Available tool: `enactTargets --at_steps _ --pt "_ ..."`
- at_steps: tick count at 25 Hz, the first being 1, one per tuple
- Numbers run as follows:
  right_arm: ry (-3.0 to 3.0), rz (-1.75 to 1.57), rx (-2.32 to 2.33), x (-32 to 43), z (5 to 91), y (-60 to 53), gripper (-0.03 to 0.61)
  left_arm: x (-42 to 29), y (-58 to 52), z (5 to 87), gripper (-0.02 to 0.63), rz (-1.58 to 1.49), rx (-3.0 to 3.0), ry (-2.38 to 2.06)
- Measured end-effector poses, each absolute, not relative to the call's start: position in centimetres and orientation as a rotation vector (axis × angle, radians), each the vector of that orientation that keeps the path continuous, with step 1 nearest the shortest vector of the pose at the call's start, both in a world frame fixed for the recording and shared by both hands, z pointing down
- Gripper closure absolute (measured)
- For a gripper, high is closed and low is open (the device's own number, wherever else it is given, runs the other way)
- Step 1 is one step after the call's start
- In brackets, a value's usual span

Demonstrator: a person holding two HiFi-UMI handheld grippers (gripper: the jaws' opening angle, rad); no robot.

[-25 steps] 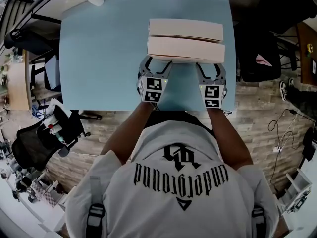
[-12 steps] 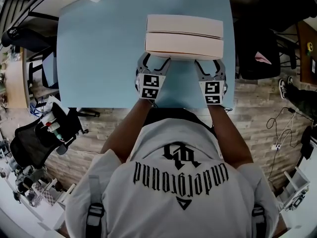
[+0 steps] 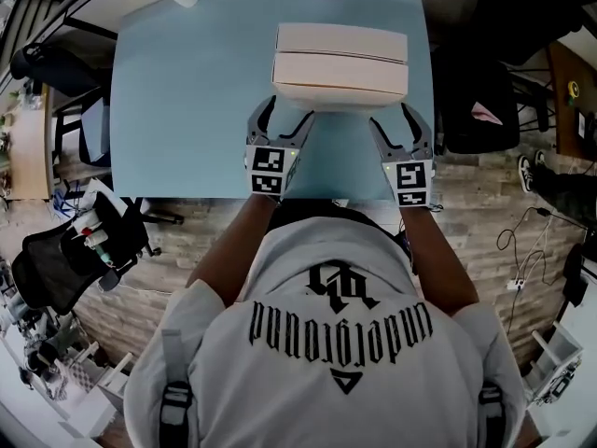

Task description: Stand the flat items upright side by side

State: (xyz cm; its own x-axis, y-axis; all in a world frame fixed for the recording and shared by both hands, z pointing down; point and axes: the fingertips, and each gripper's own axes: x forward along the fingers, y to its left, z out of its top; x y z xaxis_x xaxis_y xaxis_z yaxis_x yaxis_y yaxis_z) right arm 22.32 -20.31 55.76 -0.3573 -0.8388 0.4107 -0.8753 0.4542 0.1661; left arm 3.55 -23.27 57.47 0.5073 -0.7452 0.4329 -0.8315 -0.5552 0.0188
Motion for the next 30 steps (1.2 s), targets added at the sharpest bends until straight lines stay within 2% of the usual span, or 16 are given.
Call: enactTargets --at_steps 11,13,14,15,21,24,30 --pt "-2.449 0.049 1.396 21.6 48.8 -14.2 0.314 2.8 -17.2 50.7 0.265 0.407 2.574 -1.482" --pt "-2.485 0.021 1.378 21.3 47.5 -13.7 0.354 2.8 -16.2 49.6 0.321 0.381 2.588 -1.477" --pt "-2.502 -0.007 1.373 21.1 46.7 -13.4 0.413 2.8 -15.7 49.0 0.353 0.369 2.597 -1.475" --pt "-2.517 -0.036 1.367 21.0 45.8 -13.1 0.442 2.7 -15.1 48.2 0.399 0.359 2.606 -1.475" --pt "-2.576 -0.105 1.325 19.7 41.2 -10.6 0.567 1.2 -12.1 44.1 0.561 0.331 2.652 -1.498" --pt "-2.576 -0.129 1.289 18.4 40.8 -9.2 0.574 0.3 -10.7 43.2 0.613 0.333 2.693 -1.468" --pt "-2.570 -0.111 1.269 15.5 41.5 -5.5 0.572 -0.5 -7.2 42.2 0.615 0.295 2.767 -1.316"
